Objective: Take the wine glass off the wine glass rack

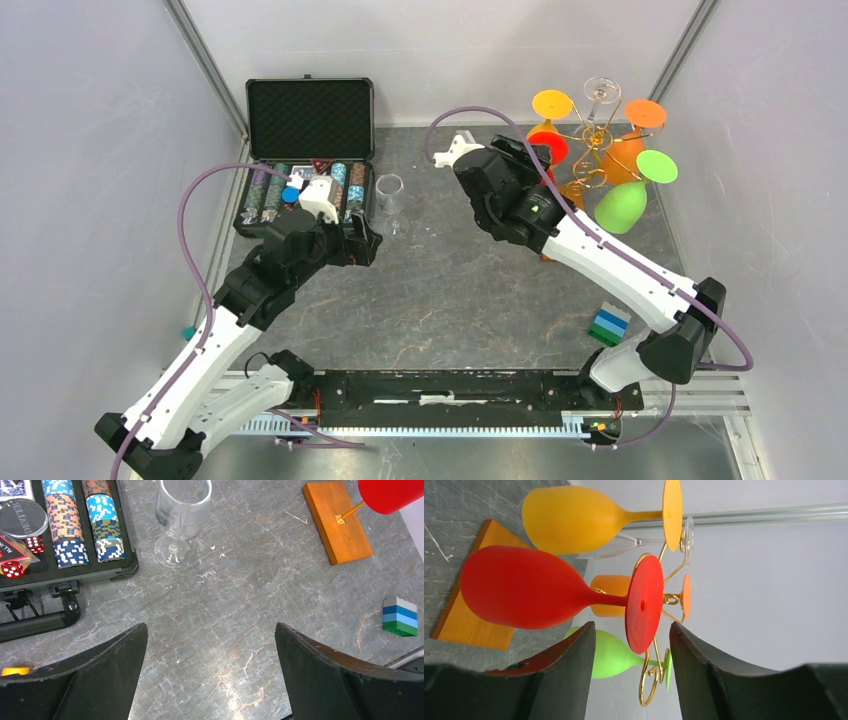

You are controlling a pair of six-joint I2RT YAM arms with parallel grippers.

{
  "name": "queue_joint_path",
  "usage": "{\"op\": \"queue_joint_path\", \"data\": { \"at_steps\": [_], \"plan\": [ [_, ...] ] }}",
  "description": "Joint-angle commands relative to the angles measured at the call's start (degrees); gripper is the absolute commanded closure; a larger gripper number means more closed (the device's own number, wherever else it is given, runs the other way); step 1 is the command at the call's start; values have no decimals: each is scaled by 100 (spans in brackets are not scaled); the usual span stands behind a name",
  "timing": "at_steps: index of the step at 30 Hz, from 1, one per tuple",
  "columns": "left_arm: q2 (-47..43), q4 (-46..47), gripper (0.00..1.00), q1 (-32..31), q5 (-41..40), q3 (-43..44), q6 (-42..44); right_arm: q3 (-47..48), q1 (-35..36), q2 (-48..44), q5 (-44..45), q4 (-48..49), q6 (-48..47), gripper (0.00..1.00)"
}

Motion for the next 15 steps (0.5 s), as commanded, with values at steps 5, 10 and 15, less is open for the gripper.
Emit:
{"op": "queue_joint_path", "data": {
  "at_steps": [5,10,15],
  "plan": [
    [-23,195,0,-6,25,133,155,-256,-296,-285,-206,888,-307,48],
    [-38,199,0,-20,4,89,131,-337,-333,-270,-197,1019,-354,56],
    [-26,275,0,-10,2,0,121,-270,-335,-313,-93,912,-241,77]
  ]
}}
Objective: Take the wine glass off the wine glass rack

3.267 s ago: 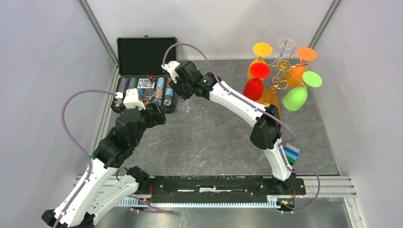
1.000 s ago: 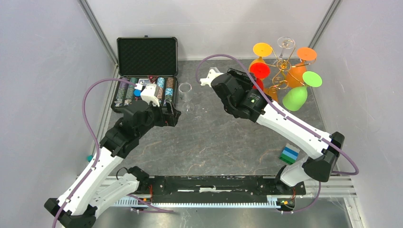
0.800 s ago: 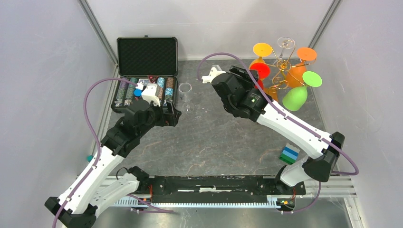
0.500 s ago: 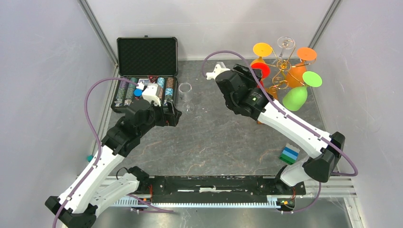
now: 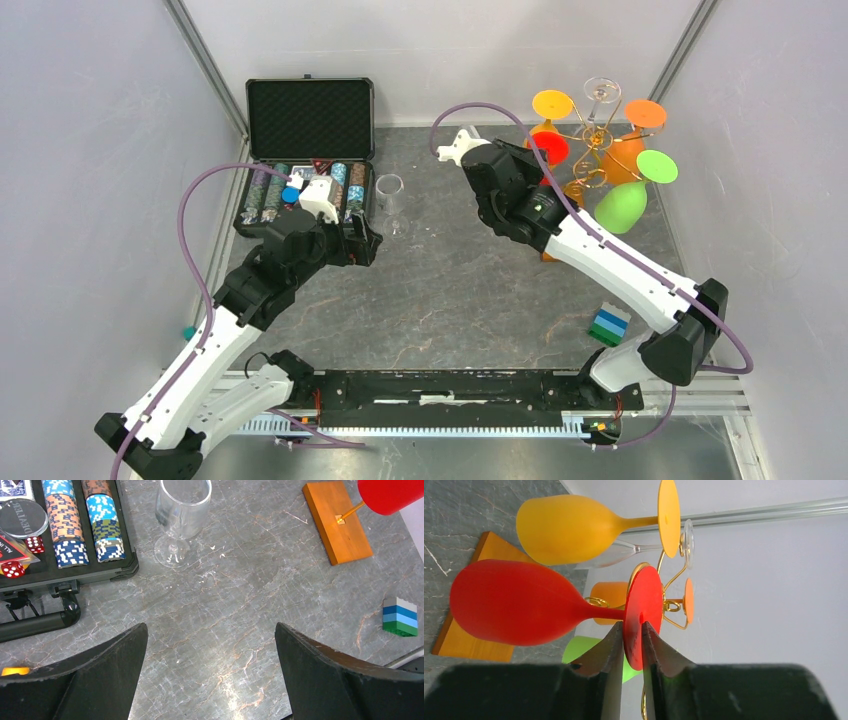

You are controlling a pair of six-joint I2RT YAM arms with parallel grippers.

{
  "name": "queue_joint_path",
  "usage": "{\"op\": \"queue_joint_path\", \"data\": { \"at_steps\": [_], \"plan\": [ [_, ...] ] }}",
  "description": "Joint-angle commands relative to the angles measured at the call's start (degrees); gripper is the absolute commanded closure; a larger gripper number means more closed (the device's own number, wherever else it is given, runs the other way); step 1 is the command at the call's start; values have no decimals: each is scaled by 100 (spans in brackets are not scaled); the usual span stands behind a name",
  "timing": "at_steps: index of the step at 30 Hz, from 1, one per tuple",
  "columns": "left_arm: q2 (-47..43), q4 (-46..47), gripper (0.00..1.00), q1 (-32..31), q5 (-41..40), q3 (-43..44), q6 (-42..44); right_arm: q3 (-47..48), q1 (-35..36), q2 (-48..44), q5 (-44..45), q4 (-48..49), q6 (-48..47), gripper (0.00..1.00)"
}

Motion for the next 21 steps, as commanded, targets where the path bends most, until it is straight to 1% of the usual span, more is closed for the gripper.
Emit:
{"op": "queue_joint_path", "data": {
  "at_steps": [1,7,8,13,18,21],
  "plan": [
    [-8,305,0,-8,14,-20,101,84,-16,-240,65,102,64,80],
    [135,351,0,-10,75,-78,50,127,-7,-274,145,98,-25,95],
    [152,353,0,-11,75,-78,48,153,-9,-266,157,114,-55,99],
    [173,348,0,-14,84,-78,26,239,-7,-216,303,424,-459,100],
    [155,353,0,-12,57,-87,26,344,-12,-143,530,998,-1047,100],
    [143,353,0,-10,48,-96,25,438,-7,-100,525,1200,-1228,100]
  ]
}}
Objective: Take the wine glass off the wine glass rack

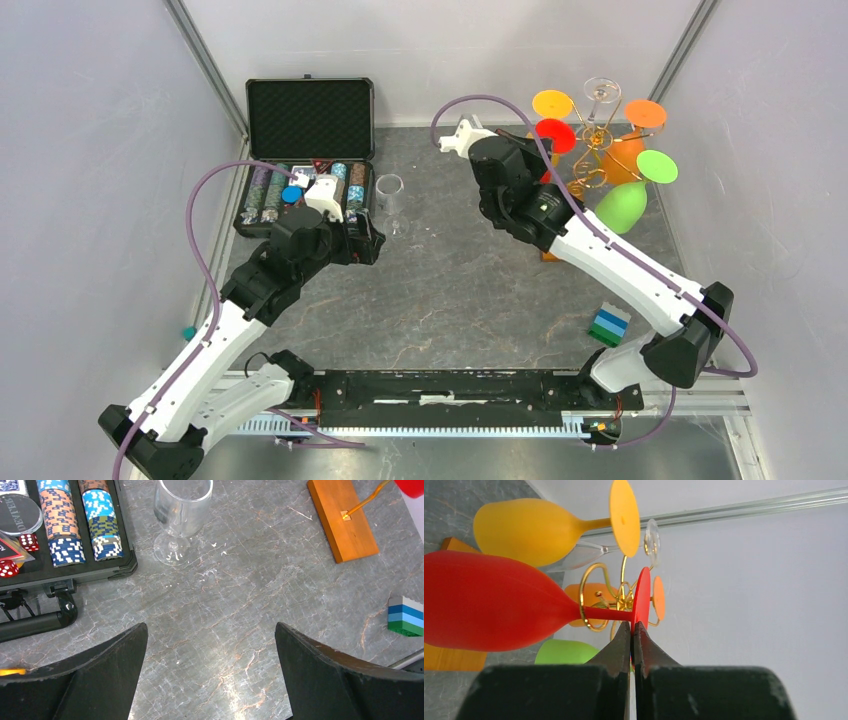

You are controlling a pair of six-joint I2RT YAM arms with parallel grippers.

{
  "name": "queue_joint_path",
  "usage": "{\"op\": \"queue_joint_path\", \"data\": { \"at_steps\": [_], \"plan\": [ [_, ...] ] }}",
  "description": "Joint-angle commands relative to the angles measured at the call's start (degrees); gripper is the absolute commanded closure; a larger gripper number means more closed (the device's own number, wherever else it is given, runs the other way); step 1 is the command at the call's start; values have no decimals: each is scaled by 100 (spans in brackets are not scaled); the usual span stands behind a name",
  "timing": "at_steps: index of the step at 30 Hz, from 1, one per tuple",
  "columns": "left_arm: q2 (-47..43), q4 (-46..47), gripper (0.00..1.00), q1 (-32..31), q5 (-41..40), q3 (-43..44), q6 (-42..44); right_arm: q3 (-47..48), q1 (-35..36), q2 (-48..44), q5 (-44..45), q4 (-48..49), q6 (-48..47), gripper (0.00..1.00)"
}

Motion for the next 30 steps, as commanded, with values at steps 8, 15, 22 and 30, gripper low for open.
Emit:
{"op": "queue_joint_path", "data": {
  "at_steps": [8,15,22,30],
  "plan": [
    [-42,223,0,-10,36,-32,28,325,10,71,-105,592,-313,100],
    [-54,224,0,-9,52,-24,19,255,-49,218,184,1437,-715,100],
    [-44,224,0,-13,81,-6,13,317,-365,393,317,1565,-733,100],
    [-20,240,0,-8,150,3,-38,175,-451,180,401,1342,-603,100]
  ]
}}
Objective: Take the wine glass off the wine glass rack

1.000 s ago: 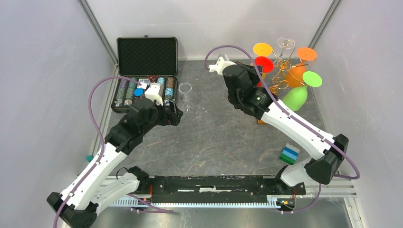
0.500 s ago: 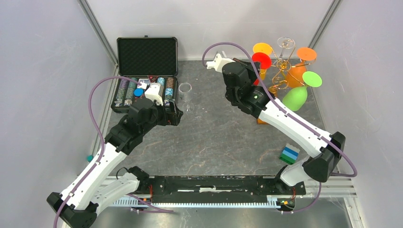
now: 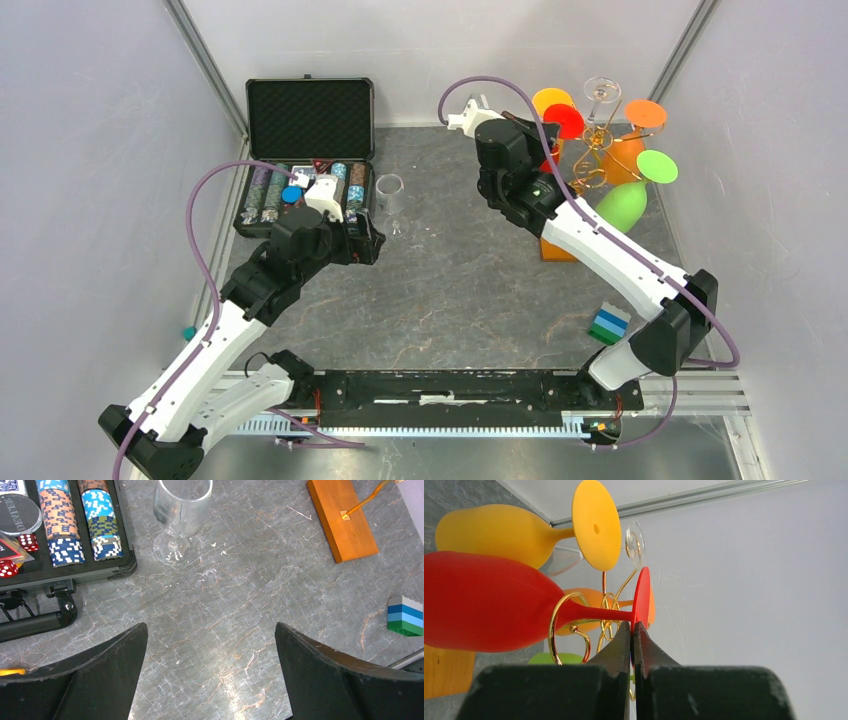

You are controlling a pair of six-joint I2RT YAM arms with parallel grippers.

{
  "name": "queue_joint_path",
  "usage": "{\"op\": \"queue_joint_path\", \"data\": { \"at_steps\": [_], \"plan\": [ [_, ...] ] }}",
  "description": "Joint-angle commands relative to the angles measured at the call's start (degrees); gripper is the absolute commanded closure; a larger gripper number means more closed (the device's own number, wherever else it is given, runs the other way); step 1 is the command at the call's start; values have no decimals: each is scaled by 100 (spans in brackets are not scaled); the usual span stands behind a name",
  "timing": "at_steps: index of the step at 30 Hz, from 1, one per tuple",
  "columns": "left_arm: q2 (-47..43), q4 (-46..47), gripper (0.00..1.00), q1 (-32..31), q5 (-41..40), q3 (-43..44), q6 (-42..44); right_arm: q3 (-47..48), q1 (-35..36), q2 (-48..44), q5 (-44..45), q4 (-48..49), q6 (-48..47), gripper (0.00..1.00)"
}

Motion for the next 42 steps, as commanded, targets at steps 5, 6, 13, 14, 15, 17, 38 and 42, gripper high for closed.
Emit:
{"op": "queue_joint_path", "data": {
  "at_steps": [5,6,13,14,15,17,38,42],
  "plan": [
    [-25,311,0,-9,256,-13,-125,85,-3,-382,75,-771,636,100],
    [-32,325,0,-7,272,-13,-141,82,-3,-413,58,-966,778,100],
    [-58,384,0,-11,327,-30,-218,94,2,-726,-390,-1906,1589,100],
    [-60,406,0,-14,349,-29,-244,112,19,-772,-554,-2081,1735,100],
    [-60,421,0,-12,370,-36,-268,138,17,-832,-699,-2223,1884,100],
    [-52,456,0,-15,409,-41,-309,206,44,-925,-1094,-2479,2130,100],
    [-598,1568,0,-12,1572,110,-1294,685,289,-2145,-5141,-1937,4750,100],
    [-880,2047,0,-9,1916,57,-1664,277,292,-2142,-5246,-1275,5648,100]
  ]
}}
